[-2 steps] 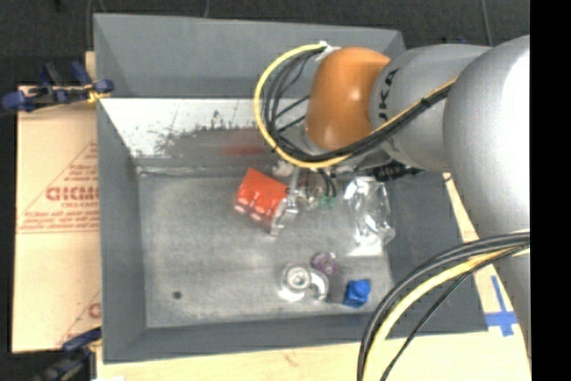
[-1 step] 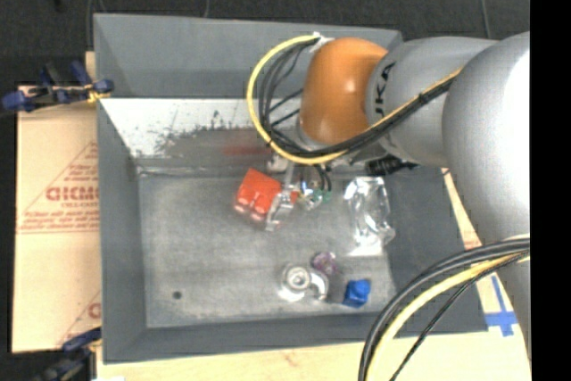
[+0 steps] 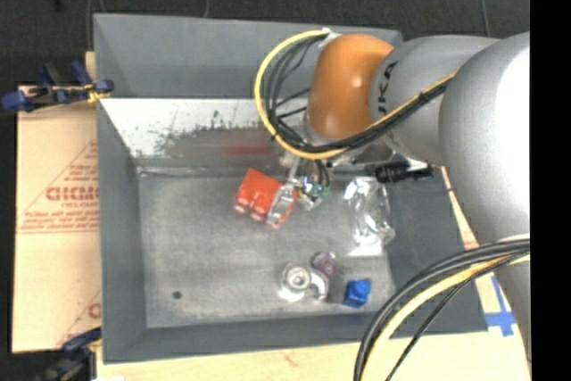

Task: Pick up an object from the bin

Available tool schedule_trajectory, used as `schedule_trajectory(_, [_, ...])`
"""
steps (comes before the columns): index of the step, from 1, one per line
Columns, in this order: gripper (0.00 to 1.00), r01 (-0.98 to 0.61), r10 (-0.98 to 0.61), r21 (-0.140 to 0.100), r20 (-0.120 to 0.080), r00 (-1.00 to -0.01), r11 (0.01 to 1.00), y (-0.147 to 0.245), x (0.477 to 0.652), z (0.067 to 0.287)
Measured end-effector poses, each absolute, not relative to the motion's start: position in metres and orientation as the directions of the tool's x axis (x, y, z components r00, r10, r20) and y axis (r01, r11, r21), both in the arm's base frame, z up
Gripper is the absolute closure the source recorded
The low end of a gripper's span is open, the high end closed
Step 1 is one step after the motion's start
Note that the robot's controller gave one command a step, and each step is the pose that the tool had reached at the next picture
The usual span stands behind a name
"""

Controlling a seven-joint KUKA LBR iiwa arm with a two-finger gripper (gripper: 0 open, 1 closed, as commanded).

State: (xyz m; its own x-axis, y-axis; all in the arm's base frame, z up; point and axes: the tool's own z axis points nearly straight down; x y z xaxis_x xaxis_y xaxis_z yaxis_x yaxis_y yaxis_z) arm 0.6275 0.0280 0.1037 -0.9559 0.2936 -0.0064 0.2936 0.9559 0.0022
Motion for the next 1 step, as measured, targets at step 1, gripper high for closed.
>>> schedule_trajectory(1, [0.00, 0.385, 0.385, 0.002, -0.004, -0.923, 0.923, 0.0343, 0.6311, 0.0777])
